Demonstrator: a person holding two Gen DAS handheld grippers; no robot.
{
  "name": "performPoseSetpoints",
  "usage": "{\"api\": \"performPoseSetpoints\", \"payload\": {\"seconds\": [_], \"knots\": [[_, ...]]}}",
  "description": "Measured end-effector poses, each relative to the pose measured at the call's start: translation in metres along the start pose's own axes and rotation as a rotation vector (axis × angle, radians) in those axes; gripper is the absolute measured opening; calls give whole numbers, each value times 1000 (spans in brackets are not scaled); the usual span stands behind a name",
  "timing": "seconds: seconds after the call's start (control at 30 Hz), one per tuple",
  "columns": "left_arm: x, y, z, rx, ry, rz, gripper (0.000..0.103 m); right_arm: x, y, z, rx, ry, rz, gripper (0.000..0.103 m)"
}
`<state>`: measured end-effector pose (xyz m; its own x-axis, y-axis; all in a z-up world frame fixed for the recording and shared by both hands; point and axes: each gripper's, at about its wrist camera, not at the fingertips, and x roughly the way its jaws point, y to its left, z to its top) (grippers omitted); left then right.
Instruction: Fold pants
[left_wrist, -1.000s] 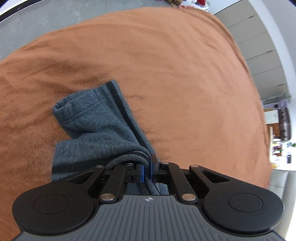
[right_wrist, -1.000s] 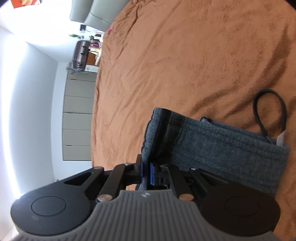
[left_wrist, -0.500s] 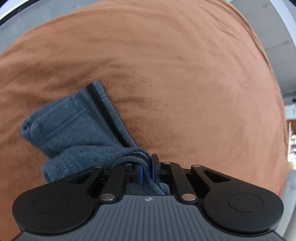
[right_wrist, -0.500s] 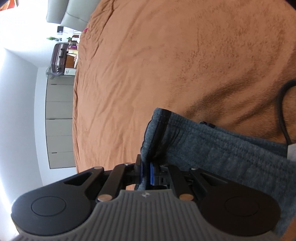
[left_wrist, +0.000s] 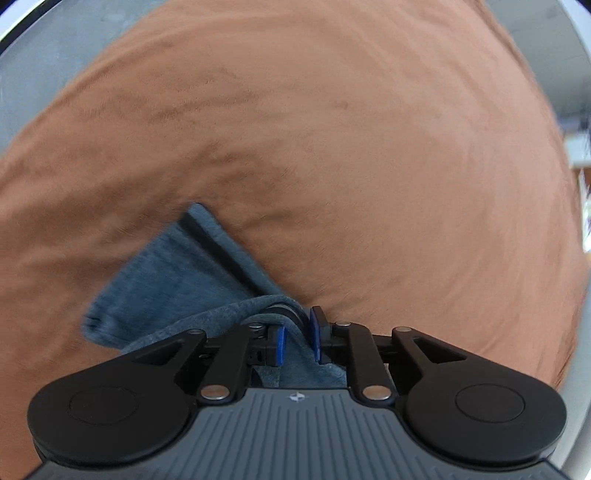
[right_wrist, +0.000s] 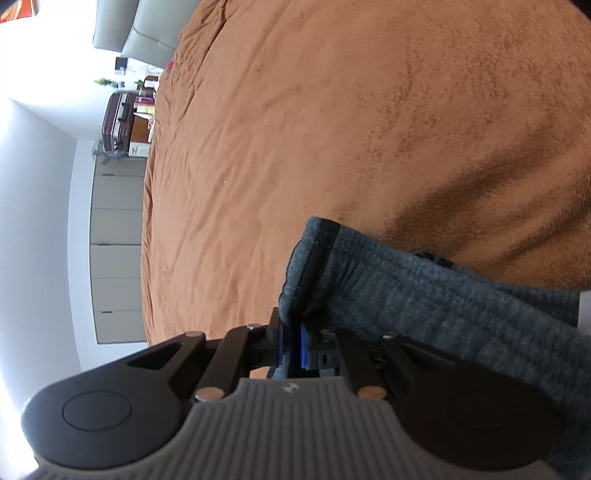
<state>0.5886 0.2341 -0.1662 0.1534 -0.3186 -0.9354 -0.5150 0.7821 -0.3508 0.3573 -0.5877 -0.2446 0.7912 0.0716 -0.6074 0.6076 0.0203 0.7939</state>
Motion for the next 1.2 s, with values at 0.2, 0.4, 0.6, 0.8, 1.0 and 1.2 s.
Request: {"api": "performPoseSetpoints", "payload": {"seconds": [0.2,0.4,0.6,0.8,1.0,1.2], "knots": [[-17,-4,16,-31,-29,35,23,2,-2,-4,-36,-2,-26,4],[-35,14,22,-130,-140,83,72,6,-1,-3,-51,-4,-38,4],[-56,33,6,-108,-237,-17,73,4,0,-4,-66,1,9,12],[-67,55,-41,96,-333,26,78,-20,2,-7,-225,-4,13,32],[-47,91,-89,94,-350,-110,78,-54,-1,-12,-411,48,54,38],[-27,93,-94,75,-364,-115,35,-99,-7,-34,-624,46,30,38]]}}
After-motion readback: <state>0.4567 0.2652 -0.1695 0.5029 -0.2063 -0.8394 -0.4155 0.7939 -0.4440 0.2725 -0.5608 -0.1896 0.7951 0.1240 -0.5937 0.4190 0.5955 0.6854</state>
